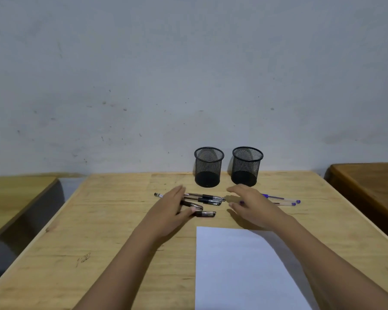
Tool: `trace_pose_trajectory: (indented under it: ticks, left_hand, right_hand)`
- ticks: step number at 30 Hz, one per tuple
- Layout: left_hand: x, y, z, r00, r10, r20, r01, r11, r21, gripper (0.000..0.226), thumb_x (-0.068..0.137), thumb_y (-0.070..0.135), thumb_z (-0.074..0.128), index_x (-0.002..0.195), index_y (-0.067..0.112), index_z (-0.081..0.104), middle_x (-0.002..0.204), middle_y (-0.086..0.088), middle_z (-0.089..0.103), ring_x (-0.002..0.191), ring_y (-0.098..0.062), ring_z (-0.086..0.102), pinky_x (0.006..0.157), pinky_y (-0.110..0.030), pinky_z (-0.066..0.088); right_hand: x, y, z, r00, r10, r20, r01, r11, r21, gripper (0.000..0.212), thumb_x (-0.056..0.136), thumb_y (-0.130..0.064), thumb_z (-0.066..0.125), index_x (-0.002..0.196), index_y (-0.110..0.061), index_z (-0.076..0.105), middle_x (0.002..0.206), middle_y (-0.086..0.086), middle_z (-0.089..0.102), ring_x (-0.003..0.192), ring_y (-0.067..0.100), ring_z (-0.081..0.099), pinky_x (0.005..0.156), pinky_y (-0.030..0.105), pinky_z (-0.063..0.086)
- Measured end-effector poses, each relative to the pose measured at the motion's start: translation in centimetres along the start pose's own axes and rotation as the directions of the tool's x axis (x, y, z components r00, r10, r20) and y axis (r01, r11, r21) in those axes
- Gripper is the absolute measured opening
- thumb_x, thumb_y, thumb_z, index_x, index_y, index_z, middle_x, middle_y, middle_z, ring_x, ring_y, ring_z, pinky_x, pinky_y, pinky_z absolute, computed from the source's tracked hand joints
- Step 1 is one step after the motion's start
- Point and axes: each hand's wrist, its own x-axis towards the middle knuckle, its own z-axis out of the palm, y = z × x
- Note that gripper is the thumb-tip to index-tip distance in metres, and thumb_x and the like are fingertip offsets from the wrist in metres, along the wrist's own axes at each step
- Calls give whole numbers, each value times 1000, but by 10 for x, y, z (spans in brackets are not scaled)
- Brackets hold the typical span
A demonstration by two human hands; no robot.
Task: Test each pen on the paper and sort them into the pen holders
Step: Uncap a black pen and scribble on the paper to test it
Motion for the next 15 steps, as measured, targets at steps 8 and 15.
trace_pose_trajectory:
  ticks: [8,15]
  left_hand:
    - [-59,-59,-11,960,-279,24,274,952,134,85,88,65,29,150,15,1,159,-2,-7,146,-15,-9,119,-38,0]
    - [-63,-66,-5,953,-300,29,289,937,198,128,45,90,-18,149,17,-2,159,0,-10,146,-13,-11,119,-38,-5]
  right_hand:
    - [24,-64,34,981,-168,101,168,986,11,21,87,-23,54,104,-18,63,105,-2,61,100,14,52,86,32,46]
    - [41,-80,54,969,-144,199,169,978,-118,14,86,-18,54,97,-16,63,106,0,55,95,20,55,79,37,49]
